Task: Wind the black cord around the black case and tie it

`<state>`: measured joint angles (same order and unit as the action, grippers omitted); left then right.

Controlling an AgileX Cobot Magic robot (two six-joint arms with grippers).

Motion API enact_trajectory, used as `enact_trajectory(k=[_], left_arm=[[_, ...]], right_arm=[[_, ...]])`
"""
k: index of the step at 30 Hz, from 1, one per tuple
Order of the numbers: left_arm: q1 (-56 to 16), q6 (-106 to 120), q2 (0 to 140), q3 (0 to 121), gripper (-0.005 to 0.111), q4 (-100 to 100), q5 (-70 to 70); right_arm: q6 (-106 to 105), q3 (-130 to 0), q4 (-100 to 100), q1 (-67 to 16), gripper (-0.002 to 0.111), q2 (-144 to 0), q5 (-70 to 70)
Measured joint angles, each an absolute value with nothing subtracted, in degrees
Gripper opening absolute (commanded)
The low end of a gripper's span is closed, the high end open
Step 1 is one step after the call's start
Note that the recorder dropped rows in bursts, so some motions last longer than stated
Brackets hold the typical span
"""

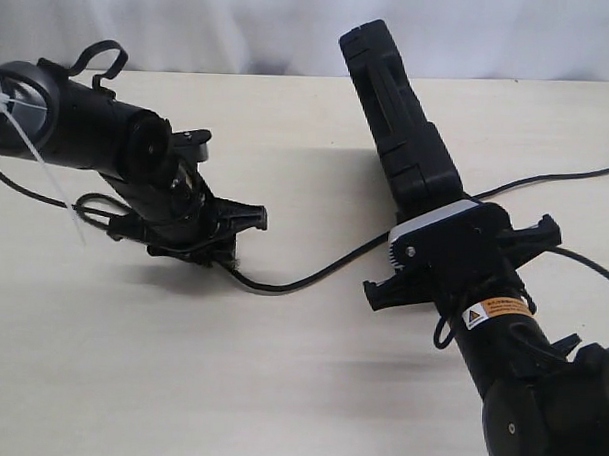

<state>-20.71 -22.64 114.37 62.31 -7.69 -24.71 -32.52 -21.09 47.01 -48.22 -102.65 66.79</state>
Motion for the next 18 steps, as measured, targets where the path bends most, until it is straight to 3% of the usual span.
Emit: enact_trajectory(k=[10, 18], left_arm=[[-20.7, 23.0, 113.7, 62.3, 0.051, -5.8, -22.9], [-20.7, -2.2, 106.8, 65.9, 0.052, -2.2, -30.5]], right_arm=[[-32.5, -21.1, 46.9, -48.2, 0.004, -102.6, 66.7], [-32.5, -21.1, 46.9, -48.2, 0.004, -102.6, 66.7]])
